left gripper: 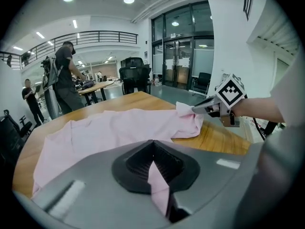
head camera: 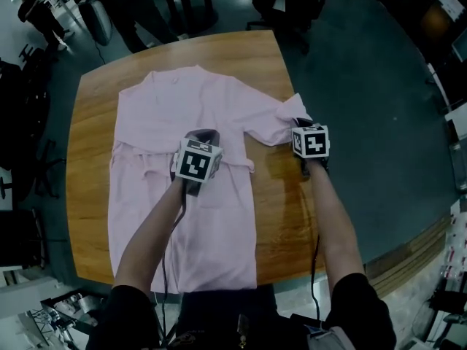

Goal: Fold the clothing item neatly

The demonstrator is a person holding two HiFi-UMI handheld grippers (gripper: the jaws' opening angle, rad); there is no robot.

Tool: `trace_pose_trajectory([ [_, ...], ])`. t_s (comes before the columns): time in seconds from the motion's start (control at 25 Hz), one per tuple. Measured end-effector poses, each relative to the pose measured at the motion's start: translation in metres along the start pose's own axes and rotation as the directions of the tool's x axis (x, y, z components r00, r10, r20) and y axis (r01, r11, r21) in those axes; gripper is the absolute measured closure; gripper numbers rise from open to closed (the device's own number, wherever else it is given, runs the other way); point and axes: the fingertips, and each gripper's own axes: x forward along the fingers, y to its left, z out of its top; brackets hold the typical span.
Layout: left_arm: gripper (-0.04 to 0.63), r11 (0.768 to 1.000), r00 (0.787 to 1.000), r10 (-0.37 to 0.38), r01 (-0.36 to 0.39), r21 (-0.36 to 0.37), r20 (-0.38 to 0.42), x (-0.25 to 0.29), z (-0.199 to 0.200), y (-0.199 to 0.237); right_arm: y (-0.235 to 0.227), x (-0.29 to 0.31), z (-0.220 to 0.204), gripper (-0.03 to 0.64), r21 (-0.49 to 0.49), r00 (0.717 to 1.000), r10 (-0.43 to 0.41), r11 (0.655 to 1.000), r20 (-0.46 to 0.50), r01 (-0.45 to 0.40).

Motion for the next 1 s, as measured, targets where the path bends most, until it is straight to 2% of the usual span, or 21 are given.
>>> trace_pose_trajectory([
  [0.04,0.588,1.0,1.0,0.007,-0.007,-0.001,-0.005,0.0,-0.002,0.003,0.002,-0.002,0.005,0.585,-0.004,1.0,0.014,1.0,0.014,-0.014],
  [0.2,0.588,0.999,0.999,0.033,-0.033,-0.005,0.004,-0.008,0.0,0.014,0.016,-0.026,0.049,0.589,-0.023,0.989,0.073,0.997,0.129,-0.07],
  [0.36,0.588,0.999,0.998,0.05,-0.05,-0.017,0.037,-0.024,0.0,0.031,0.06,-0.064,0.113,0.589,-0.093,0.956,0.143,0.988,0.257,-0.122],
  [0.48,0.588,0.998,0.996,0.059,-0.056,-0.042,0.071,-0.045,0.0,0.05,0.103,-0.085,0.153,0.589,-0.158,0.931,0.187,0.977,0.314,-0.142],
  [0.76,0.588,0.991,0.986,0.086,-0.071,-0.109,0.144,-0.092,-0.012,0.111,0.214,-0.088,0.202,0.589,-0.252,0.898,0.279,0.947,0.34,-0.199],
  [1.0,0.588,0.979,0.98,0.135,-0.109,-0.17,0.149,-0.12,-0.046,0.171,0.321,-0.059,0.21,0.589,-0.31,0.87,0.387,0.904,0.305,-0.293],
])
